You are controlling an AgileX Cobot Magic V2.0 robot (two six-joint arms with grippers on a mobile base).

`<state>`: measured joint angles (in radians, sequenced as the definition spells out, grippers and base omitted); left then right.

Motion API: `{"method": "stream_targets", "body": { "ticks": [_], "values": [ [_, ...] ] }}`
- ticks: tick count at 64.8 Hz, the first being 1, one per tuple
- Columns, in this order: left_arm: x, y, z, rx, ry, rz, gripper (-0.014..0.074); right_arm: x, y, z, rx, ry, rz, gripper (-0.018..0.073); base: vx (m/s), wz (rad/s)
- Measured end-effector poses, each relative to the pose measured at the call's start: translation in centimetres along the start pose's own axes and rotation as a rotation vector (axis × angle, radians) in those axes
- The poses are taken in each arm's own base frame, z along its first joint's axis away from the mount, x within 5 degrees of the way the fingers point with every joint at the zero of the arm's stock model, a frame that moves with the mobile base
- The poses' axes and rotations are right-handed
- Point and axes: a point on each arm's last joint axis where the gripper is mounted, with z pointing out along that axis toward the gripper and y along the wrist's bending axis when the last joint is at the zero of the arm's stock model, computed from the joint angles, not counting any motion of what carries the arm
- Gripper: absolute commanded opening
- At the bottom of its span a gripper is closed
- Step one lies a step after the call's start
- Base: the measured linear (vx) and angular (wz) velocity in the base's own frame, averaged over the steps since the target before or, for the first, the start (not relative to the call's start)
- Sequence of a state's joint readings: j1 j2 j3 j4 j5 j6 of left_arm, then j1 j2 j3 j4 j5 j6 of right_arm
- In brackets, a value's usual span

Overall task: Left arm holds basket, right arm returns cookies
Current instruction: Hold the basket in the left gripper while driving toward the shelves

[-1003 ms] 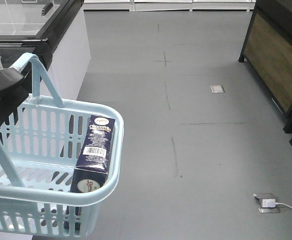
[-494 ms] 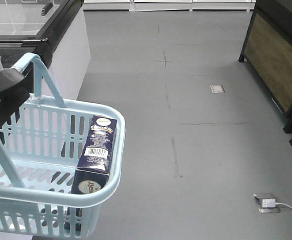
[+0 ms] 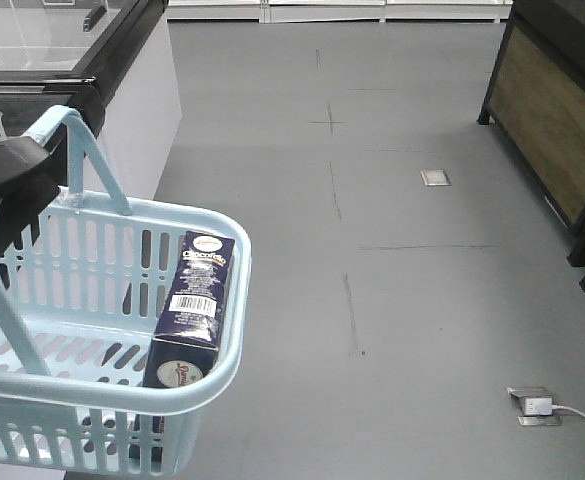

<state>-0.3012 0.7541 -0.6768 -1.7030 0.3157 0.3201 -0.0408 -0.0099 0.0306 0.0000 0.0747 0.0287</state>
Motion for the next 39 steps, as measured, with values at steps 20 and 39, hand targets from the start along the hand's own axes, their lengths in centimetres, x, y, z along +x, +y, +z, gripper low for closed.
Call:
{"method": "stream_targets", "body": {
  "ticks": [20,39],
  "values": [
    [0.00,0.00,0.00,0.000,0.000,0.000,-0.0008,0.00,0.00,0.00,0.000,0.000,0.000,-0.0008,0.00,0.00],
    [0.00,0.00,0.00,0.000,0.000,0.000,-0.0008,0.00,0.00,0.00,0.000,0.000,0.000,-0.0008,0.01,-0.01]
  ]
}}
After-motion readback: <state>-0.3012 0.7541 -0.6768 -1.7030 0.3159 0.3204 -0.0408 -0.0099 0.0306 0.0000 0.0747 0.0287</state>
